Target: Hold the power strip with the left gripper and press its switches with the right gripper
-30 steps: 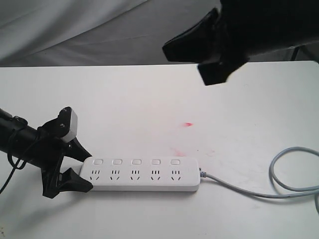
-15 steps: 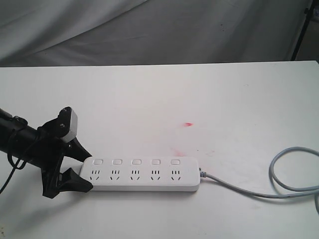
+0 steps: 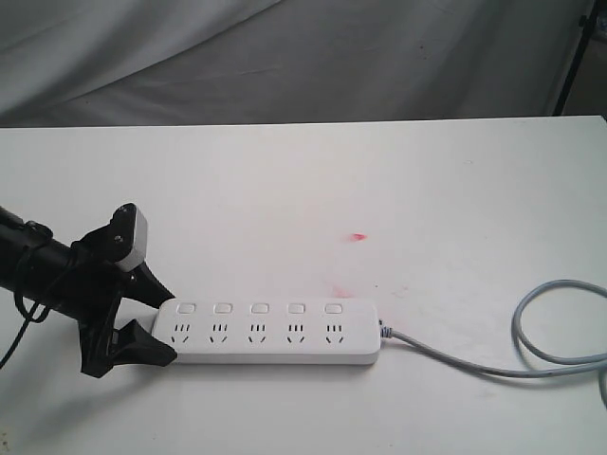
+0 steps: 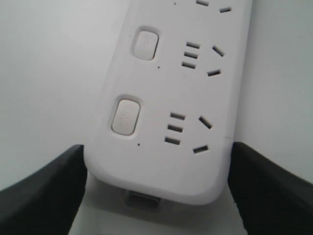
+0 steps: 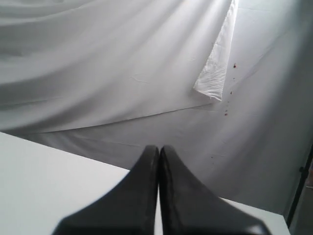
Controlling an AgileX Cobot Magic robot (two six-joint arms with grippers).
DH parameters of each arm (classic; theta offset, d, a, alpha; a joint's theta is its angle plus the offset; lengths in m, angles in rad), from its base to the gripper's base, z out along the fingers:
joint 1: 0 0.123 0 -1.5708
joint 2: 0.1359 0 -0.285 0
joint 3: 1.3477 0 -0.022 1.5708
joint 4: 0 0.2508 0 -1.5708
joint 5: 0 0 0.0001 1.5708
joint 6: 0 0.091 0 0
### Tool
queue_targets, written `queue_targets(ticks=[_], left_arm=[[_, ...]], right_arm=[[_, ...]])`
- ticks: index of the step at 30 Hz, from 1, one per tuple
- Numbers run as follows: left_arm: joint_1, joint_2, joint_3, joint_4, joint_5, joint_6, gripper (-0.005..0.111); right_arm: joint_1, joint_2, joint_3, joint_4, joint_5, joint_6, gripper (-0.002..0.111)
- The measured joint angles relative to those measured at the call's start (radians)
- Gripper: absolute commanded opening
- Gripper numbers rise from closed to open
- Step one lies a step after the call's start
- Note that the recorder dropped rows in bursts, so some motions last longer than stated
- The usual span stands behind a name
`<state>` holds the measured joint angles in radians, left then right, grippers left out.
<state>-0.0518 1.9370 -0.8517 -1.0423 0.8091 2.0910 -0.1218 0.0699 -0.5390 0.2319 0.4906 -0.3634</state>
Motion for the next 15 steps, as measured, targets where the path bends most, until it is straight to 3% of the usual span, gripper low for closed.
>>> queue_targets(ticks=[8,15], left_arm=[[0.0,0.0,0.0,0.0,0.0,0.0,0.028],[0.0,0.0,0.0,0.0,0.0,0.0,0.028]], right_arm=[[0.0,-0.015,0.007,-0.006,0.0,0.058,0.0],[0.0,-0.064,0.089,-0.147,-0.043,0.167,0.0]])
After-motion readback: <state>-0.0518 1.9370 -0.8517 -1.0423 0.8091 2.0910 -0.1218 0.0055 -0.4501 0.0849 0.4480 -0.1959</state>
